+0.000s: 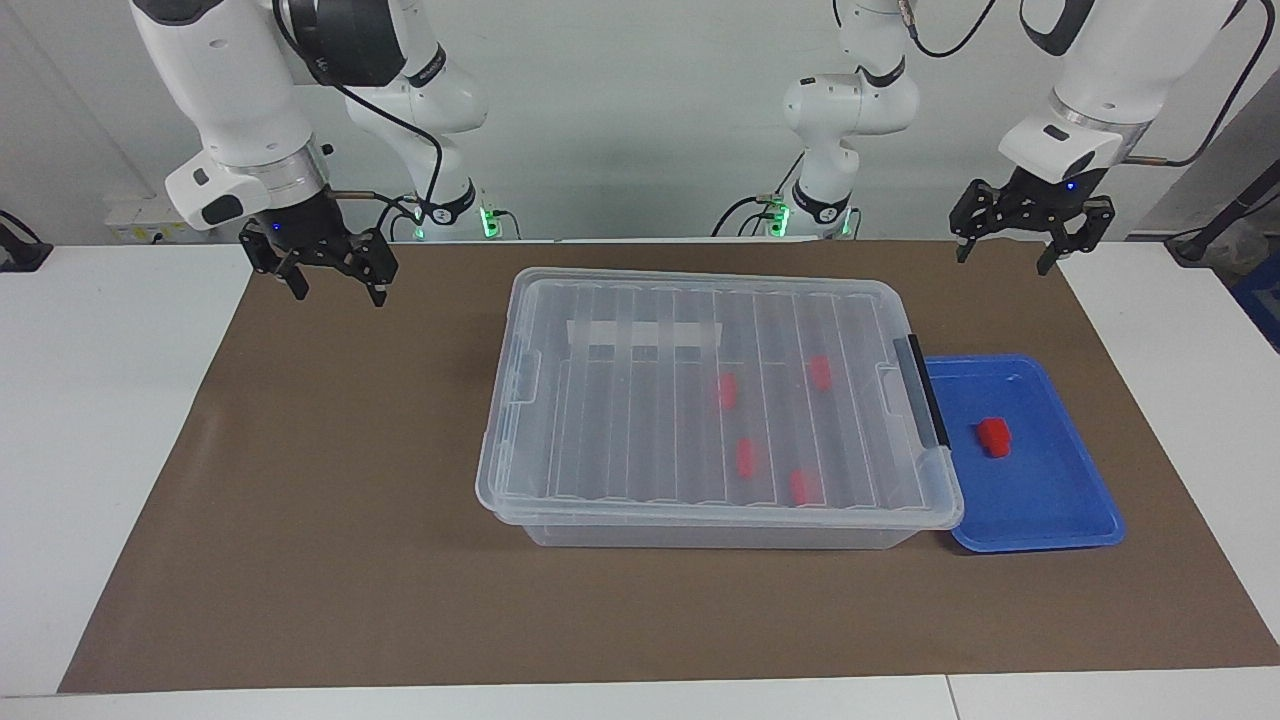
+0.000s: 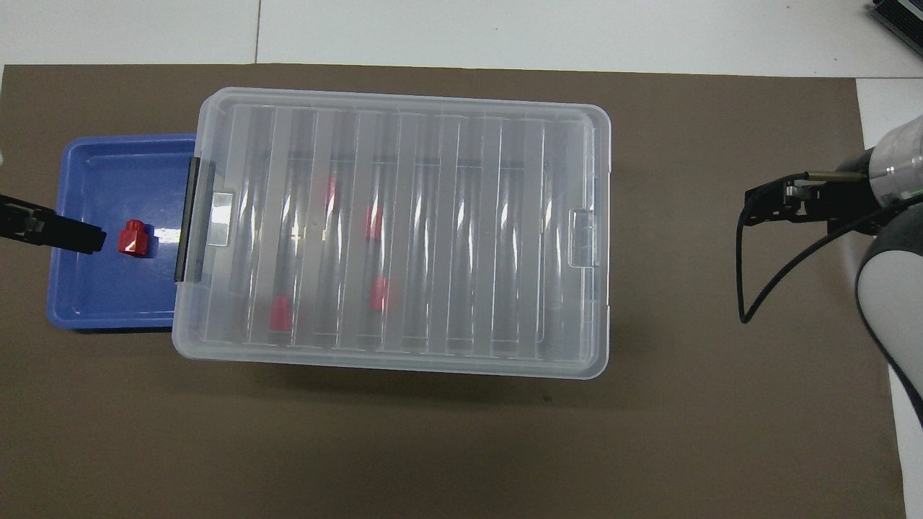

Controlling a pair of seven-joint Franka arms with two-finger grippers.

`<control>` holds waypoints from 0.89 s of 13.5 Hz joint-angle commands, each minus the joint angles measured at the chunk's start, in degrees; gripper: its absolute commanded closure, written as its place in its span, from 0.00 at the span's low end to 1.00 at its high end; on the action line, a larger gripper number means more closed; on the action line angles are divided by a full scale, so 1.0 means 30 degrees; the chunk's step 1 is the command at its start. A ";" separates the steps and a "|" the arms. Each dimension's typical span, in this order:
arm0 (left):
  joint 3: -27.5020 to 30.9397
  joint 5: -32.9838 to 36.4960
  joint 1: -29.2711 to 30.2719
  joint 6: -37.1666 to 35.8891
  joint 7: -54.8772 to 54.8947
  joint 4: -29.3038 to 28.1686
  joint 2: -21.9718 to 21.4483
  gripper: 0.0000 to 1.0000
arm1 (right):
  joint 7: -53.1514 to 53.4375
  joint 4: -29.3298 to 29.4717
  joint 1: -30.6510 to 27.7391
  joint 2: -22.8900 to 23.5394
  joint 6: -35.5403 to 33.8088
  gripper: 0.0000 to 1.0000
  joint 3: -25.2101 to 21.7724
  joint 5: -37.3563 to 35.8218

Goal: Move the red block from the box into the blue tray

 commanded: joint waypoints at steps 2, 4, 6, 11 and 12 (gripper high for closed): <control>-0.0078 0.0285 0.0146 -0.0199 0.0148 -0.0468 -0.0548 0.00 | 0.0170 -0.0114 -0.0057 -0.0286 -0.1058 0.00 0.0170 0.0126; -0.0078 0.0285 0.0146 -0.0199 0.0148 -0.0468 -0.0548 0.00 | 0.0082 -0.0556 0.0002 -0.0610 -0.1058 0.00 0.0199 0.0126; -0.0078 0.0285 0.0146 -0.0199 0.0148 -0.0468 -0.0548 0.00 | 0.0082 -0.0644 -0.0027 -0.0640 -0.1088 0.00 0.0199 0.0242; -0.0078 0.0285 0.0146 -0.0199 0.0148 -0.0468 -0.0547 0.00 | 0.0081 -0.1348 -0.0115 -0.1167 -0.1000 0.00 0.0199 0.0359; -0.0078 0.0285 0.0146 -0.0199 0.0148 -0.0468 -0.0548 0.00 | 0.0140 -0.1261 -0.0115 -0.1167 -0.0942 0.00 0.0199 0.0679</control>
